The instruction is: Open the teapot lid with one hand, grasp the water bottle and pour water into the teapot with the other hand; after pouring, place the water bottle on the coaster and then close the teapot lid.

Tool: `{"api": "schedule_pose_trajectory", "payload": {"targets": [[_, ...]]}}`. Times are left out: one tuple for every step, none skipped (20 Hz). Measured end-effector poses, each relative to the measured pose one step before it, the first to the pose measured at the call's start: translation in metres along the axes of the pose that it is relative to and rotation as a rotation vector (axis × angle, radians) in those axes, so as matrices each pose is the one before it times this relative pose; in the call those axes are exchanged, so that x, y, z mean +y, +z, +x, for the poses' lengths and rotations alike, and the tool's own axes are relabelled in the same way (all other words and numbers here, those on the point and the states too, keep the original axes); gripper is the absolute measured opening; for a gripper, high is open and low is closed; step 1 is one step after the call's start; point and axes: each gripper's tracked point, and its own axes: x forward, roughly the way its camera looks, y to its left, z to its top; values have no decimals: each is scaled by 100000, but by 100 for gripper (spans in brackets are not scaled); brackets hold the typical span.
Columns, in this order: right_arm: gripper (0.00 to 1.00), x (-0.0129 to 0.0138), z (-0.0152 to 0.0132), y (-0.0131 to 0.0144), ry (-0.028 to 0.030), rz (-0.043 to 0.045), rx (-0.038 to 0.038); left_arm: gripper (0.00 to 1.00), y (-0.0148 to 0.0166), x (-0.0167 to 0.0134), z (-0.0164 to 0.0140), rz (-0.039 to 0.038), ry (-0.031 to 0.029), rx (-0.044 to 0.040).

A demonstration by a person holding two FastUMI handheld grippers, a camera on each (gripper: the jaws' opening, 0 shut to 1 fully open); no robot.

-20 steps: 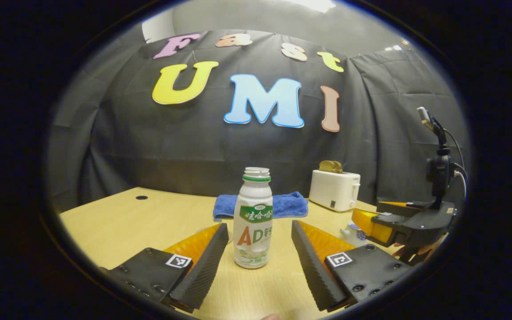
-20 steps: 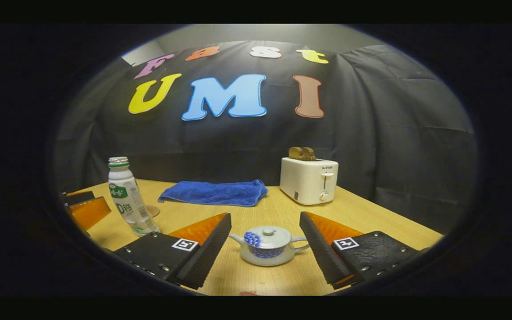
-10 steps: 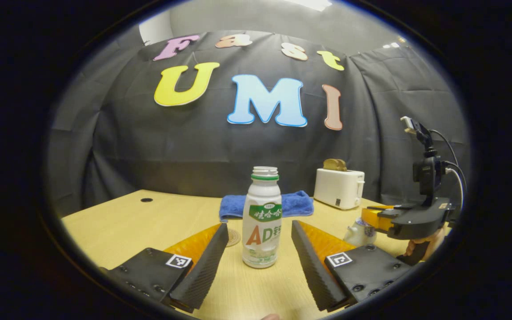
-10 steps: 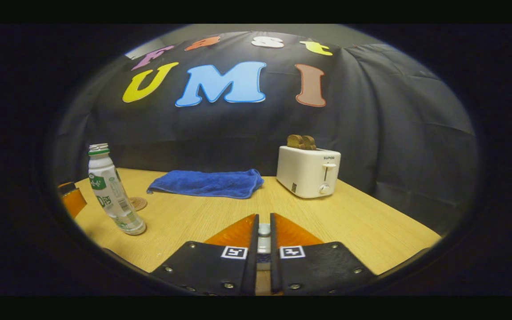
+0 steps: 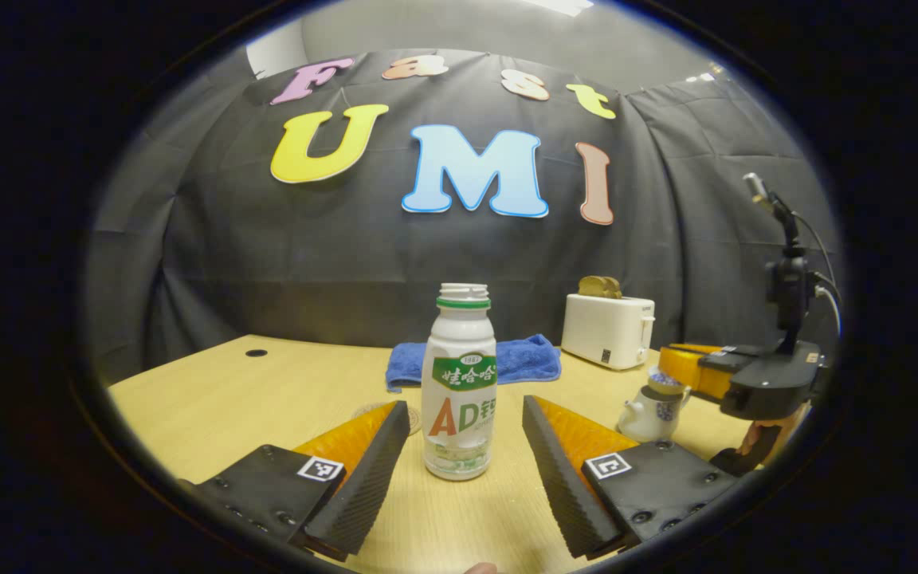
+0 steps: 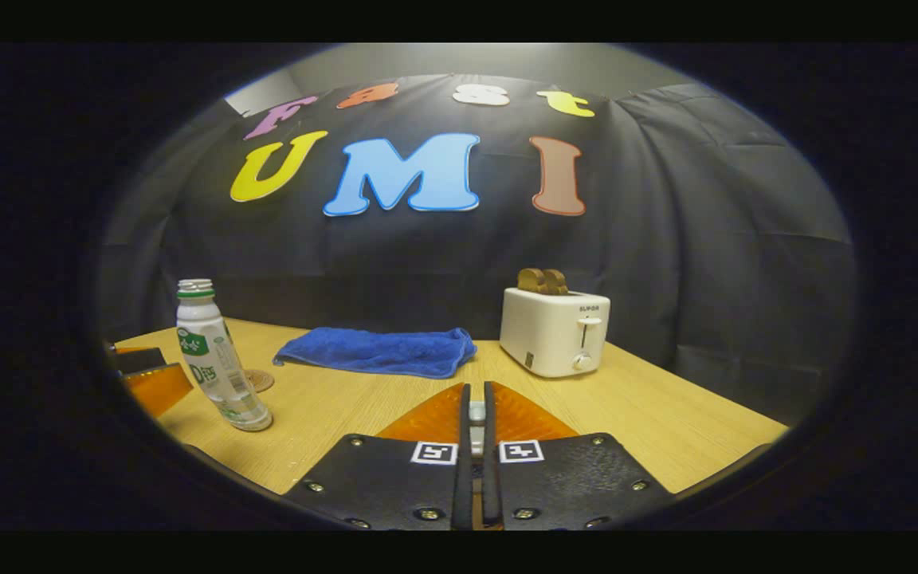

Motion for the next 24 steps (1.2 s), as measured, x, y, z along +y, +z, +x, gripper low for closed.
{"api": "schedule_pose_trajectory", "payload": {"targets": [[0, 581, -282, 149, 1683, -730, -1156, 99, -7, -41, 525, 231, 380, -152], [0, 508, -240, -151, 1478, -887, -375, 99, -200, -297, 565, -17, -523, 293], [5, 335, -153, -65, 1249, -828, -179, 99, -249, -36, 762, 101, -118, 1150], [5, 236, -112, 8, 887, -541, -156, 90, -342, 126, 739, 30, -83, 1008], [5, 168, -57, 72, 622, -138, -332, 99, -198, 123, 791, -398, -109, 923], [5, -51, -55, 61, 221, 310, -285, 99, -364, 182, 728, -902, -119, 1539], [5, -150, -16, 36, -296, 417, -71, 90, -368, 328, 653, -1622, 417, 1609], [5, -320, -35, -119, -512, 659, -80, 95, -35, 273, 637, -1800, -45, 983], [22, -286, 41, -13, -389, 1006, 186, 99, 342, 45, 558, -1752, -331, 419], [21, -173, 49, -245, -338, 882, 351, 99, -78, 16, 447, -1257, -376, 423], [21, -202, 22, -46, -282, 495, 306, 99, -117, -19, 489, -719, 67, 1017], [21, -105, -105, -102, -152, 406, 102, 98, -313, -151, 381, -547, -495, 1010], [22, -55, -25, 97, 42, 455, -206, 98, 100, -242, 253, -219, -692, 191], [22, 85, 88, -18, 263, 452, 23, 96, 249, -62, -204, 1092, 609, -513], [22, 172, -59, -3, 646, 352, 44, 92, 31, 29, 354, 2074, 532, -21], [21, 138, -55, -83, 765, 15, 104, 88, -207, -97, 130, 1907, 155, 264], [21, 118, -65, -31, 474, -267, 135, 76, 24, -17, -100, 842, 299, 214], [21, 57, -28, 16, 313, -189, -11, 80, 88, 17, -216, -637, -598, -195], [22, 50, -39, 92, 62, 92, -35, 83, 98, -293, -221, -1470, -1394, 160], [22, 107, -123, 248, 100, 135, -154, 77, -24, -367, -316, -934, -1047, 190], [5, 90, -126, 130, 182, -120, -115, 77, 270, 17, -245, 123, -133, -135], [5, 207, -218, 315, 510, -690, -352, 77, 268, -16, -309, 768, -172, -371], [5, 335, -399, 351, 989, -1503, -306, 82, 462, 29, -339, 1242, -54, -613], [5, 346, -845, 68, 931, -1898, 634, 82, 98, -11, -285, 1384, 1, -383]]}}
